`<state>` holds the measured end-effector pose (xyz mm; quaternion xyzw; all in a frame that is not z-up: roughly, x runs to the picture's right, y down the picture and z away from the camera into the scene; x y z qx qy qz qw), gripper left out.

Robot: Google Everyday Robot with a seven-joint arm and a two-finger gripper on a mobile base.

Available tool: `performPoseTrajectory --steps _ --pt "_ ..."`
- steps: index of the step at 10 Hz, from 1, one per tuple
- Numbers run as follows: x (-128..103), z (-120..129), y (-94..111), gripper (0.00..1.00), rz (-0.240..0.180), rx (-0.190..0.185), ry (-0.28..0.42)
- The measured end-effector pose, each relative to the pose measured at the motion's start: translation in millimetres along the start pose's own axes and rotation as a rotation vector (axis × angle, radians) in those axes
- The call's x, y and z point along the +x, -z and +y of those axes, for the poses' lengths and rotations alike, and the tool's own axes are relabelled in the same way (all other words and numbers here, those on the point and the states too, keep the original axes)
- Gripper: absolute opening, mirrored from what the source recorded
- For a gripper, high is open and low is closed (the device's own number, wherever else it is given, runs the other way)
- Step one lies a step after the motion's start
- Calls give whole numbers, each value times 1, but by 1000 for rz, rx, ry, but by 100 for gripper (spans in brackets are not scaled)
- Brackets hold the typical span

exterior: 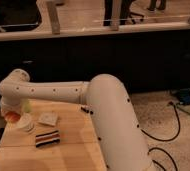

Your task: Place apple in paper cup

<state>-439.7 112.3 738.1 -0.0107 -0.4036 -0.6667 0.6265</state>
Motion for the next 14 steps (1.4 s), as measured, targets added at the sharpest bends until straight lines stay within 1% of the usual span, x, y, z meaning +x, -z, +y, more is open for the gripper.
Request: performPoseTrajectory --steps 1,2,3,5,6,7,13,14 --pt "1 0 0 24 -5 2 -1" --pt "3 1 0 28 -8 1 -3" --pt "3 0 0 27 -13 3 -4" --pt "3 0 0 21 -20 4 -5" --pt "4 0 -2 15 -27 7 -4" --pt "3 -1 -3 12 -35 11 -2" --pt "4 -5 -5 12 -69 20 7" --pt "5 -5 -5 13 -73 19 9"
